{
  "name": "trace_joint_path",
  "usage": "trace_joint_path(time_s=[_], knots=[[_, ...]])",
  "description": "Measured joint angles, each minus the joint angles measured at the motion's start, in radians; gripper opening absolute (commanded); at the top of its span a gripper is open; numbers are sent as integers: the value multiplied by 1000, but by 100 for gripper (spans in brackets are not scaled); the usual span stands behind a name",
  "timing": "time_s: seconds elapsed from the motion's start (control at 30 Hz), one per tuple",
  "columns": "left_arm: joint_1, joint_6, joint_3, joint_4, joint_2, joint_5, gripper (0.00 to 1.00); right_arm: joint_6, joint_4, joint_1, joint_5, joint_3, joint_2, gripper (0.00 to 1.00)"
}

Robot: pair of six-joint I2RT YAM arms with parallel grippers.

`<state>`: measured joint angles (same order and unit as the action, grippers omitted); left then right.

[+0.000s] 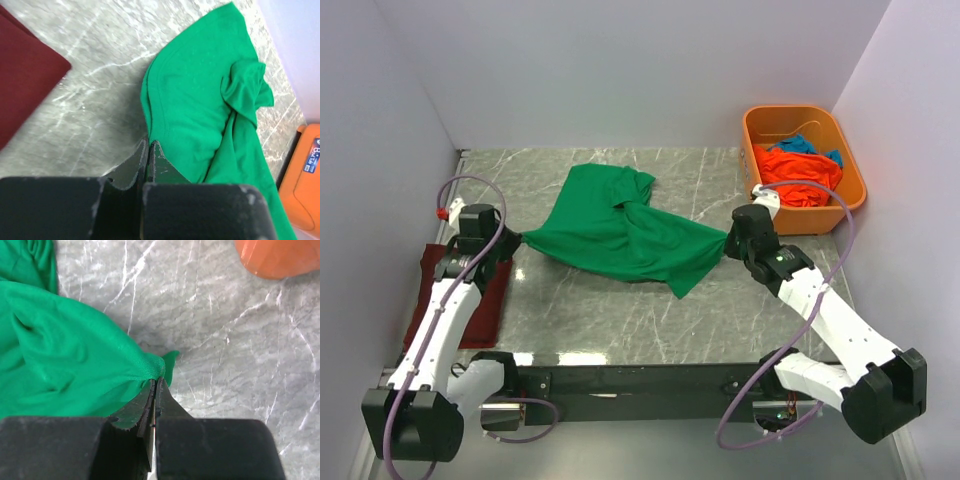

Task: Fold and stack the t-shirts
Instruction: Flatten the tshirt out

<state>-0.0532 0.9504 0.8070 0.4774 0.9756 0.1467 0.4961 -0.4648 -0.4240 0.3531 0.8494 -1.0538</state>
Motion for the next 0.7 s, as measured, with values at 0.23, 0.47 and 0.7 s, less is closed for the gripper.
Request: trace_joint_path(time_s=[0.23, 0.47, 0.7], knots=[[37, -23, 1, 48, -50, -32, 1, 9, -19, 6, -46, -26, 30, 0], [40, -33, 37, 107, -98, -62, 1, 39, -83, 6, -84, -17, 175, 0], [40, -39, 276, 140, -146, -86, 1, 66, -138, 8, -114, 204, 246, 0]])
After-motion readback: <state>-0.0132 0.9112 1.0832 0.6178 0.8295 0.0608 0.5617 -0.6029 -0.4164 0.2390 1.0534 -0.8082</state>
